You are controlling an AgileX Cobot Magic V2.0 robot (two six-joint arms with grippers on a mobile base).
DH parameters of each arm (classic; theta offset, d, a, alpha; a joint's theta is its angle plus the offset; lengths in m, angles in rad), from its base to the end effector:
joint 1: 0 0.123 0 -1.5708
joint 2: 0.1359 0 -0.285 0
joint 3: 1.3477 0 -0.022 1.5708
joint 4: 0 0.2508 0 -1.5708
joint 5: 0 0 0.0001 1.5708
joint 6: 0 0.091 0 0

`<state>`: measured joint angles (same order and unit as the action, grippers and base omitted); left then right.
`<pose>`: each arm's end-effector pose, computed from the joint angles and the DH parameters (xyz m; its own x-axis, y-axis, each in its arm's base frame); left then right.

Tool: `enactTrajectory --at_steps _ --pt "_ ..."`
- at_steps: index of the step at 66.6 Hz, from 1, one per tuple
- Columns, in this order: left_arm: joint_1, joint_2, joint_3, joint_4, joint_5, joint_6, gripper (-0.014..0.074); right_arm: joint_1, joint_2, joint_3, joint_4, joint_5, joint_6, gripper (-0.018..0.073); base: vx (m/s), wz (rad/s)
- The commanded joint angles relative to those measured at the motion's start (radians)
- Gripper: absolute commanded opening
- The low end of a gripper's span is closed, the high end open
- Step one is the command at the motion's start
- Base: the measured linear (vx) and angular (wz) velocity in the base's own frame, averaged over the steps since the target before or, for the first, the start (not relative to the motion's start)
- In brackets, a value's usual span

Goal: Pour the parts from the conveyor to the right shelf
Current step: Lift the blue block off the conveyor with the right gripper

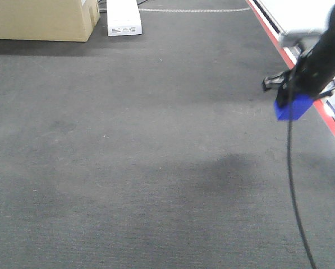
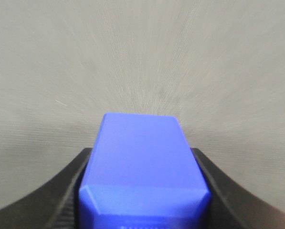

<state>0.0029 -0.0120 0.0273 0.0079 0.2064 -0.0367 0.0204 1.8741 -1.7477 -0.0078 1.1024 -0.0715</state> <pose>0.0559 0.0003 0.1859 -0.1339 -0.0294 -0.9906 -0.0084 0.9996 -0.0285 0.4104 0.0077 0.3103 -0.9052 -0.0934 -0.4145 -0.0856 0.9956 -0.0375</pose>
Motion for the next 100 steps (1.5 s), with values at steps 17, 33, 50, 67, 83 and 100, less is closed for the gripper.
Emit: enactTrajectory --at_steps 17,33,50,67,83,100 --pt "-0.005 -0.011 -0.019 -0.008 -0.079 -0.008 -0.0006 -0.001 -0.586 0.530 0.062 -0.431 0.003 -0.0005 0.00 0.00" --pt "-0.005 -0.011 -0.019 -0.008 -0.079 -0.008 -0.0006 -0.001 -1.020 0.918 0.078 -0.625 -0.001 -0.0005 0.00 0.00" --pt "-0.005 -0.011 -0.019 -0.008 -0.079 -0.008 -0.0006 -0.001 -1.430 1.234 0.073 -0.743 -0.033 -0.0005 0.00 0.00" --pt "-0.005 -0.011 -0.019 -0.008 -0.079 -0.008 -0.0006 -0.001 -1.720 1.414 0.074 -0.757 -0.032 -0.0005 0.00 0.00" --pt "-0.005 -0.011 -0.019 -0.008 -0.079 -0.008 -0.0006 -0.001 -1.737 1.460 0.074 -0.746 -0.032 -0.0005 0.00 0.00" --pt "-0.005 -0.011 -0.019 -0.008 -0.079 -0.008 -0.0006 -0.001 -1.737 1.460 0.074 -0.742 -0.032 -0.0005 0.00 0.00"
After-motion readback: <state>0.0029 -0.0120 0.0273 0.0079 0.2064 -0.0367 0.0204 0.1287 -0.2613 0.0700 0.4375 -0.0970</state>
